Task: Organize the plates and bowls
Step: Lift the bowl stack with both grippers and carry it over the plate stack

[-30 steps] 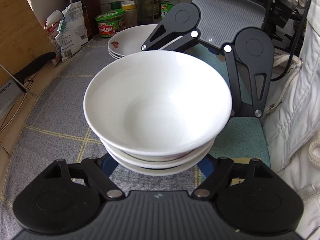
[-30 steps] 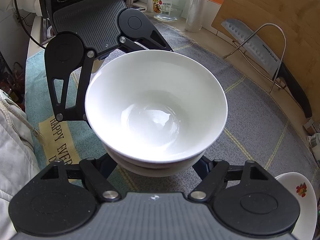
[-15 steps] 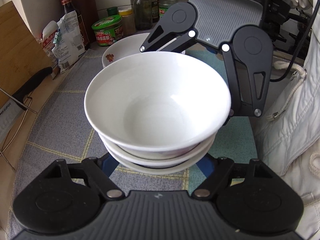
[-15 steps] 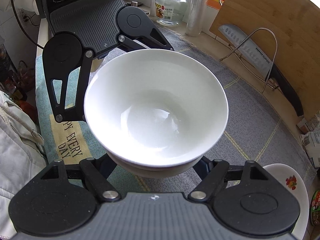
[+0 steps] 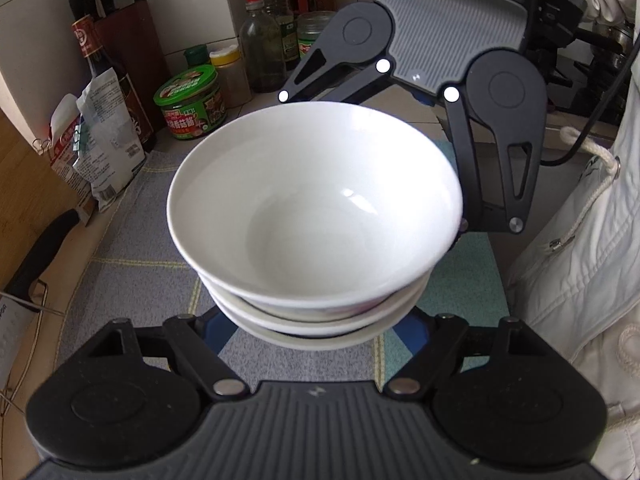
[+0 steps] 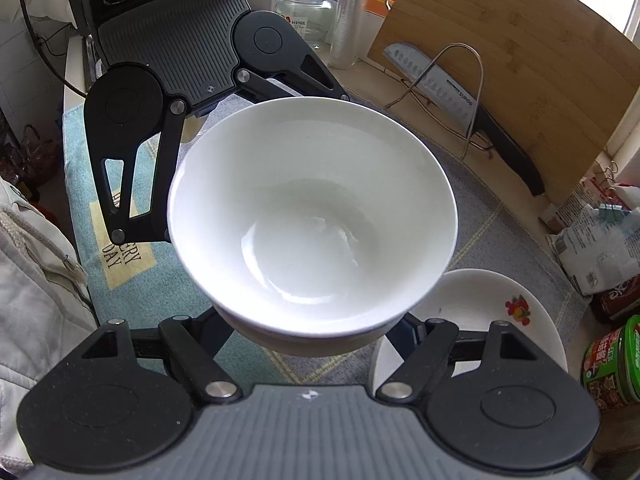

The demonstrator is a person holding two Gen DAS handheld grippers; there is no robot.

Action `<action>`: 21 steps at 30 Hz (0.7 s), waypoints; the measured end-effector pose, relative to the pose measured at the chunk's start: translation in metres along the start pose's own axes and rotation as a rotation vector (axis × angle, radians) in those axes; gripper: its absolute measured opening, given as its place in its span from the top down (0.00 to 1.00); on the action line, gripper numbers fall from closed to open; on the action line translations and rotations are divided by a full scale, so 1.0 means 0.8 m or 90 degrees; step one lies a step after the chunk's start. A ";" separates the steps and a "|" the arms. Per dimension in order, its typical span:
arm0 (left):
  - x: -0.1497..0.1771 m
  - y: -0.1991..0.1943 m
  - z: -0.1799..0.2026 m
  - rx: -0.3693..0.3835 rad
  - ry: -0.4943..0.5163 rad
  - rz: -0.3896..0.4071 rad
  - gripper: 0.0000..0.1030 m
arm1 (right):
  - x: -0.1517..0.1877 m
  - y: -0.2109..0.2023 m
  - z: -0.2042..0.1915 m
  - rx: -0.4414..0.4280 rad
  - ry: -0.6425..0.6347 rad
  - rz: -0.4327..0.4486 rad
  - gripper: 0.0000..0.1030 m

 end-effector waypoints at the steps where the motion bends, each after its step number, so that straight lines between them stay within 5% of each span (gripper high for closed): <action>1: -0.006 0.004 -0.001 0.002 0.004 0.000 0.21 | 0.004 -0.003 0.004 0.002 0.005 -0.001 0.19; 21: -0.075 0.062 -0.054 0.027 0.079 0.001 0.21 | 0.052 -0.018 0.085 0.068 0.051 -0.026 0.19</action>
Point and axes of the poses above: each gripper's, at about its wrist camera, not at the fingertips, and y roughly the way its jaws point, z to its right, x to its underside, the point moved 2 cm from there along y, roughly the way its jaws point, and after that the axes turned 7 degrees about x, right-handed, at the moved point
